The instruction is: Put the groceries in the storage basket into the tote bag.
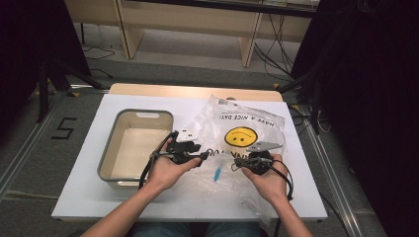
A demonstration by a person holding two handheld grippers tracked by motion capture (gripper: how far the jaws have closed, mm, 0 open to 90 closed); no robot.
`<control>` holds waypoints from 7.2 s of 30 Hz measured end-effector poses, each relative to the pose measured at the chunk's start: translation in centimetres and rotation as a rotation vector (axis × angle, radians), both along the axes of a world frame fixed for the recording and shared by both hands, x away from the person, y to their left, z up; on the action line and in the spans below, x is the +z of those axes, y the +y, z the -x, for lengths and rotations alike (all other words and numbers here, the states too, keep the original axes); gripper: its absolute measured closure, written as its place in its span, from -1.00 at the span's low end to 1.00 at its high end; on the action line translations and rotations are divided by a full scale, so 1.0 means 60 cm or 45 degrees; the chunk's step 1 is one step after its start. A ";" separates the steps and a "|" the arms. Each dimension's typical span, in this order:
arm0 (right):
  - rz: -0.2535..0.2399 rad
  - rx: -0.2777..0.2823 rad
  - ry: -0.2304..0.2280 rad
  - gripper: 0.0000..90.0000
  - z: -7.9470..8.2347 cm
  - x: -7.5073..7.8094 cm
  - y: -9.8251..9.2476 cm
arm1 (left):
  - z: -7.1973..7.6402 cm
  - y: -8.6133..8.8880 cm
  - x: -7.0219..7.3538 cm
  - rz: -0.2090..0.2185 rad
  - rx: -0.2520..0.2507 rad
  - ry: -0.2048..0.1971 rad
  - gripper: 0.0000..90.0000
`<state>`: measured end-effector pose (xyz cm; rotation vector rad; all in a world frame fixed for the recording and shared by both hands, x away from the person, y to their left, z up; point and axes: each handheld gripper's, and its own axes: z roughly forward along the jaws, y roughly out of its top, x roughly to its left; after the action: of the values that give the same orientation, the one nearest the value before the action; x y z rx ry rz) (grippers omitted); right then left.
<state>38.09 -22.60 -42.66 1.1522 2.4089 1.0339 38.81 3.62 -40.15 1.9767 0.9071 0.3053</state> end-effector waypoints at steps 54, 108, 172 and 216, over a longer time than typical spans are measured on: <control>-0.032 -0.293 -0.014 -0.22 0.008 0.032 -0.104 | 0.013 -0.017 -0.043 -0.205 -0.037 0.035 -0.07; 0.239 -0.391 0.318 1.00 0.038 -0.061 -0.128 | 0.022 -0.015 -0.051 -0.232 -0.029 0.043 -0.14; 0.321 -0.684 0.122 1.00 -0.011 -0.039 -0.207 | 0.040 -0.036 -0.074 -0.382 -0.094 0.148 -0.16; 0.108 -0.422 -0.079 0.24 0.013 -0.007 -0.166 | 0.066 -0.032 -0.089 -0.443 -0.109 0.159 0.11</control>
<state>37.31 -32.55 -43.09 1.4052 2.0980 0.8402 34.86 1.70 -45.49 2.3709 0.8907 0.3095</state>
